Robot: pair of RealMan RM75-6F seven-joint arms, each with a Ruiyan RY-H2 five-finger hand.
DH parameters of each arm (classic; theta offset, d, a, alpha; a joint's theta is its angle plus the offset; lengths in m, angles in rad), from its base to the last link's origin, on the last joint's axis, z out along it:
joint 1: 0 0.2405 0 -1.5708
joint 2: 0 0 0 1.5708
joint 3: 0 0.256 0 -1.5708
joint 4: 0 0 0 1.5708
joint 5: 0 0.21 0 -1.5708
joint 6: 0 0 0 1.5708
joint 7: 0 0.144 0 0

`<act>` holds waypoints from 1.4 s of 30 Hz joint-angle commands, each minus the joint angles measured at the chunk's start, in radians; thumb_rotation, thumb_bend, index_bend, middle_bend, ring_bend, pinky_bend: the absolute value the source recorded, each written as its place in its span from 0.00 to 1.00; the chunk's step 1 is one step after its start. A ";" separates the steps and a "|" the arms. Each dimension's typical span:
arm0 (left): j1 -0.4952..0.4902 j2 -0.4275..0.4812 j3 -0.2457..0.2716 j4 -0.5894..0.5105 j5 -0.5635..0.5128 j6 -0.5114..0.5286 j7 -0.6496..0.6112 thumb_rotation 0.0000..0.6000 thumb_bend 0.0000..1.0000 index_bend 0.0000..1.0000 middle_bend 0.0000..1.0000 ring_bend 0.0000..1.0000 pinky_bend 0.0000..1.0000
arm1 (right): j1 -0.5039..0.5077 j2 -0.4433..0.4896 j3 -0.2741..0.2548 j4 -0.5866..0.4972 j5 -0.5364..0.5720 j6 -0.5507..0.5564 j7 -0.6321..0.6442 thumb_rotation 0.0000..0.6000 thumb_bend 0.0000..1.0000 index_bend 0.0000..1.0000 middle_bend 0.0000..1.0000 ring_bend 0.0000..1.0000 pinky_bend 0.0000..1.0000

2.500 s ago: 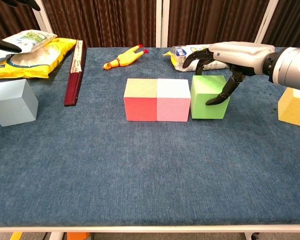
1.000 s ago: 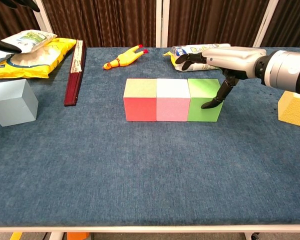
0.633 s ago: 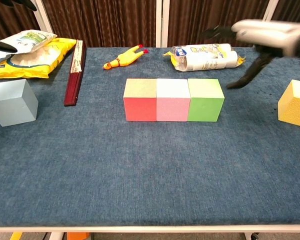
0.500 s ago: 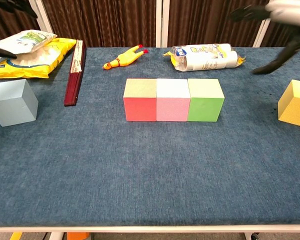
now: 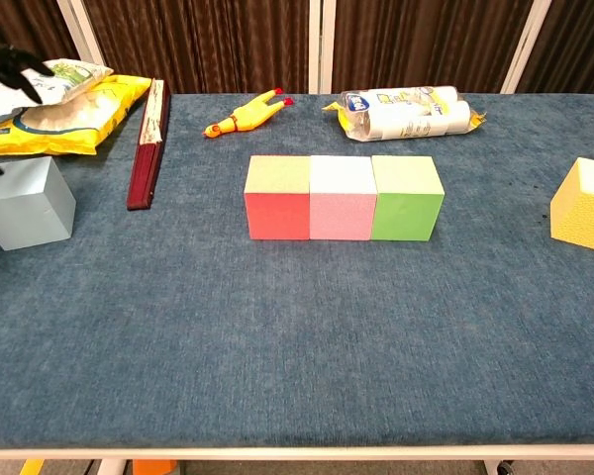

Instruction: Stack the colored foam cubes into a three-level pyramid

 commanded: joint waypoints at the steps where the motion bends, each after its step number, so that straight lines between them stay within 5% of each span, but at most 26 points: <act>1: 0.002 -0.003 0.018 -0.036 -0.085 0.003 0.082 1.00 0.04 0.10 0.18 0.10 0.15 | -0.004 -0.001 0.005 0.010 -0.006 -0.002 0.014 1.00 0.06 0.00 0.09 0.00 0.00; 13: -0.014 -0.060 0.030 -0.030 -0.228 0.003 0.172 1.00 0.00 0.12 0.18 0.10 0.15 | -0.007 -0.006 0.011 0.023 -0.022 -0.029 0.034 1.00 0.06 0.00 0.09 0.00 0.00; 42: -0.039 -0.123 0.046 0.050 -0.269 0.013 0.249 1.00 0.09 0.22 0.17 0.10 0.15 | -0.017 -0.013 0.020 0.039 -0.028 -0.062 0.061 1.00 0.06 0.00 0.09 0.00 0.00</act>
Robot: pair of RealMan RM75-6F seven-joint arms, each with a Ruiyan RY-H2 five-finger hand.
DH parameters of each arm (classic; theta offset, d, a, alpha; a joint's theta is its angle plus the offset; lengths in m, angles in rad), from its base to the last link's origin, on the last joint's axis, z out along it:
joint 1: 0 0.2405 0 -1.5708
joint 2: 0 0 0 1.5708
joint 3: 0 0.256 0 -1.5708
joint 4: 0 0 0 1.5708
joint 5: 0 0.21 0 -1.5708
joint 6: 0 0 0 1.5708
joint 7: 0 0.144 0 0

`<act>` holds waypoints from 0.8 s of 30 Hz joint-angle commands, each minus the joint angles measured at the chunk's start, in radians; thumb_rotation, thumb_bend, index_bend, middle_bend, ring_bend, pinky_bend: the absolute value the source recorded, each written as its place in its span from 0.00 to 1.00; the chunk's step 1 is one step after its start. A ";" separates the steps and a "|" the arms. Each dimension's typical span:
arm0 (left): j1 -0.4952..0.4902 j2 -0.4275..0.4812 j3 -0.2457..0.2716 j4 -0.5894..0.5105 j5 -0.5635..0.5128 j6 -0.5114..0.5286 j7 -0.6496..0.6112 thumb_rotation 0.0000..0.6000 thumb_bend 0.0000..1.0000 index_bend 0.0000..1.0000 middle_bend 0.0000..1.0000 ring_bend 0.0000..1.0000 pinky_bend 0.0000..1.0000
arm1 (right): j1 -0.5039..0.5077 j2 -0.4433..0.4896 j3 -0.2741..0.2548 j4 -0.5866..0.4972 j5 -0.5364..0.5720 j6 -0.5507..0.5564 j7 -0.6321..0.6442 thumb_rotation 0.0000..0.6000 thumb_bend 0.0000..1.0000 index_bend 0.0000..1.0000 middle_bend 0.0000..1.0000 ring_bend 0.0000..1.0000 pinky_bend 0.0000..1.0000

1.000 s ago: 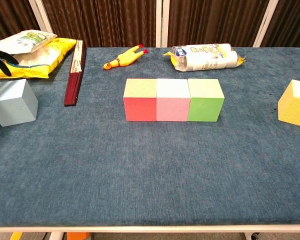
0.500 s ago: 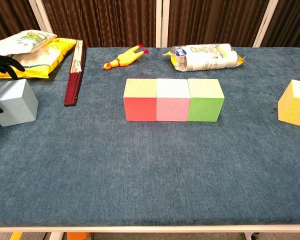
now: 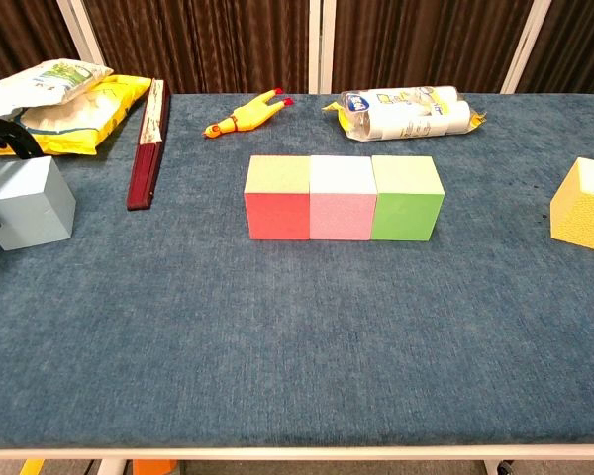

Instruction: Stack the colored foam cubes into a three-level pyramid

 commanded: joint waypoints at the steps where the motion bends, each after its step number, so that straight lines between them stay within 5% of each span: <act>1: -0.002 0.000 0.003 0.008 0.006 -0.012 -0.004 1.00 0.11 0.23 0.17 0.10 0.15 | 0.000 -0.001 0.000 0.001 -0.001 -0.002 0.001 1.00 0.06 0.00 0.09 0.00 0.00; 10: 0.002 -0.001 -0.009 0.032 0.064 -0.028 -0.067 1.00 0.26 0.39 0.19 0.10 0.15 | -0.004 -0.003 0.002 0.002 0.000 -0.005 0.007 1.00 0.05 0.00 0.09 0.00 0.00; 24: -0.108 0.138 -0.123 -0.102 0.245 -0.185 -0.233 1.00 0.27 0.39 0.20 0.10 0.15 | -0.025 0.029 0.016 -0.021 0.015 0.020 0.000 1.00 0.05 0.00 0.09 0.00 0.00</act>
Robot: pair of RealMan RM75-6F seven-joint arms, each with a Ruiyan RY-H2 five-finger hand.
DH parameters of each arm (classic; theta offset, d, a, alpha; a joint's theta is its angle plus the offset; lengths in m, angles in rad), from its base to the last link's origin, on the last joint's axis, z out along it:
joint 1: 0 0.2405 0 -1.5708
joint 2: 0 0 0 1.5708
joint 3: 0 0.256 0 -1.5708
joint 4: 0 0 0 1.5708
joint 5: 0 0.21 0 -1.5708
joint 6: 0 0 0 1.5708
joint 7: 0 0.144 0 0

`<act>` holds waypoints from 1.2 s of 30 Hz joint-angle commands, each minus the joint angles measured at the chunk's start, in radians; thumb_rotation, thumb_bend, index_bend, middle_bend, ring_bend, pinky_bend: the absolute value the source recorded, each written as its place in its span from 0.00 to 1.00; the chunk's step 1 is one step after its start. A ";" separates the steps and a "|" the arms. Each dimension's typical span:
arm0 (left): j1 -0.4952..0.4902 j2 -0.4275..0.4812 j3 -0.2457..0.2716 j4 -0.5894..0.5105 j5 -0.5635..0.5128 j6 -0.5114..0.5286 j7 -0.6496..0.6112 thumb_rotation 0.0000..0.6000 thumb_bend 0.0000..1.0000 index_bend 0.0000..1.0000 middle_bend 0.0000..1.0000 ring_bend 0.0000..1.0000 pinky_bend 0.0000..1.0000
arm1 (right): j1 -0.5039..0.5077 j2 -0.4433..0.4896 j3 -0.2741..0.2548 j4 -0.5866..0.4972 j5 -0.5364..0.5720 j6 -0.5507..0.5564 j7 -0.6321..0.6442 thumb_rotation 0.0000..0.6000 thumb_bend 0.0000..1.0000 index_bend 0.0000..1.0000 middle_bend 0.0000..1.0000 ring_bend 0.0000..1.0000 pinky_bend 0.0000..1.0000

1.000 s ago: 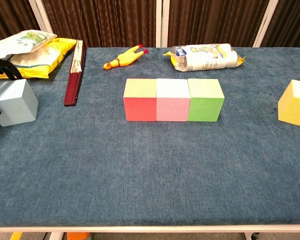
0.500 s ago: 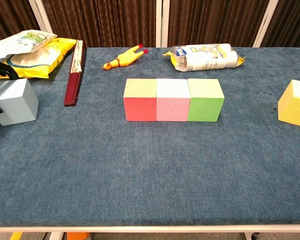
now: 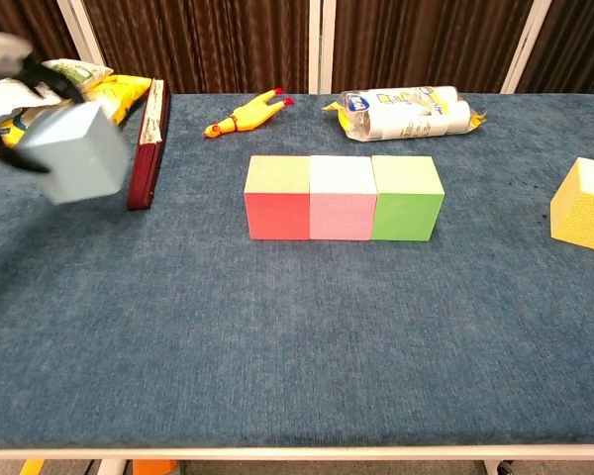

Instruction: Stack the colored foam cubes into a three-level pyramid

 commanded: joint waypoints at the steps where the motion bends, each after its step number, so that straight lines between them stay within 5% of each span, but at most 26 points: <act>1: -0.057 0.029 -0.041 -0.043 0.020 -0.054 -0.019 1.00 0.27 0.39 0.20 0.10 0.15 | -0.005 0.007 0.002 -0.004 0.004 0.005 -0.002 1.00 0.05 0.00 0.09 0.00 0.00; 11: -0.276 -0.018 -0.078 -0.041 -0.186 -0.163 0.098 1.00 0.27 0.39 0.20 0.10 0.15 | -0.028 0.030 0.005 -0.009 0.009 0.023 0.008 1.00 0.05 0.00 0.09 0.00 0.00; 23: -0.502 -0.124 -0.014 -0.062 -0.527 -0.028 0.337 1.00 0.27 0.40 0.19 0.10 0.15 | -0.040 0.034 0.003 0.008 0.004 0.021 0.031 1.00 0.05 0.00 0.09 0.00 0.00; 36: -0.612 -0.199 0.007 -0.080 -0.691 0.077 0.443 1.00 0.27 0.41 0.19 0.10 0.15 | -0.045 0.031 0.003 0.025 0.001 0.013 0.052 1.00 0.05 0.00 0.09 0.00 0.00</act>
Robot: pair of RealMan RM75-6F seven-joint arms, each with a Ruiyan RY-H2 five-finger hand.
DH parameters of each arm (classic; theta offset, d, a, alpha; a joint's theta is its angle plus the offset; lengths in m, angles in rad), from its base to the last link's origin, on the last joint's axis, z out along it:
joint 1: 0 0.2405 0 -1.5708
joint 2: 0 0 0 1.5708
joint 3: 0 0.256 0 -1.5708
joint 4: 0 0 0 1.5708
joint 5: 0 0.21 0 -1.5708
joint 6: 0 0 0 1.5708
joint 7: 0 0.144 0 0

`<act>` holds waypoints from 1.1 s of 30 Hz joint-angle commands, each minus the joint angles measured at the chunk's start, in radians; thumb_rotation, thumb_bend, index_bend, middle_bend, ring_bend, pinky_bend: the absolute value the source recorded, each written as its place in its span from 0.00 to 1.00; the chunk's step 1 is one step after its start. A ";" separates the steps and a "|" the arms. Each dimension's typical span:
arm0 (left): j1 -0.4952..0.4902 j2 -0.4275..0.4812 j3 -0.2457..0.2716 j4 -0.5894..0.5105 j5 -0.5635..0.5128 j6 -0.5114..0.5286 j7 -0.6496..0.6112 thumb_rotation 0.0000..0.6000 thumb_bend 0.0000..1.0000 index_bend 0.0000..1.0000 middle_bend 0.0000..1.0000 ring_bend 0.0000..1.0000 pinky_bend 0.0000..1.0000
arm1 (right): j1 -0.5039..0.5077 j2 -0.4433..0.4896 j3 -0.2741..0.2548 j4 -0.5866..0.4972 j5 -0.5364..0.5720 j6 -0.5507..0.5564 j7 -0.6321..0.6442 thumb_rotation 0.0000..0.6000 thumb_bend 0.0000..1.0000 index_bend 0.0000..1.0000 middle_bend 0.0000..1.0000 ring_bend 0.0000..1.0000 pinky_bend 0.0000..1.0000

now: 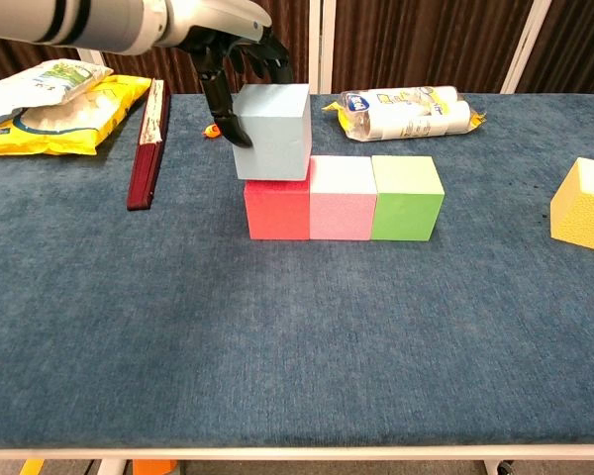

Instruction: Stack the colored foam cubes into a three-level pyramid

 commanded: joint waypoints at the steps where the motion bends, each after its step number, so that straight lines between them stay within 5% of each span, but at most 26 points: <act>1: -0.021 -0.021 0.006 0.003 -0.030 0.021 0.023 1.00 0.27 0.41 0.19 0.10 0.15 | 0.000 -0.002 0.000 0.004 0.000 -0.002 0.004 1.00 0.05 0.00 0.09 0.00 0.00; 13: -0.091 -0.059 -0.020 0.024 -0.176 0.051 0.067 1.00 0.27 0.41 0.19 0.10 0.15 | -0.002 -0.006 0.000 0.021 -0.008 -0.006 0.024 1.00 0.05 0.00 0.09 0.00 0.00; 33: -0.131 -0.129 -0.044 0.030 -0.227 0.147 0.138 1.00 0.27 0.41 0.19 0.10 0.15 | -0.001 -0.015 -0.001 0.049 -0.013 -0.018 0.050 1.00 0.05 0.00 0.09 0.00 0.00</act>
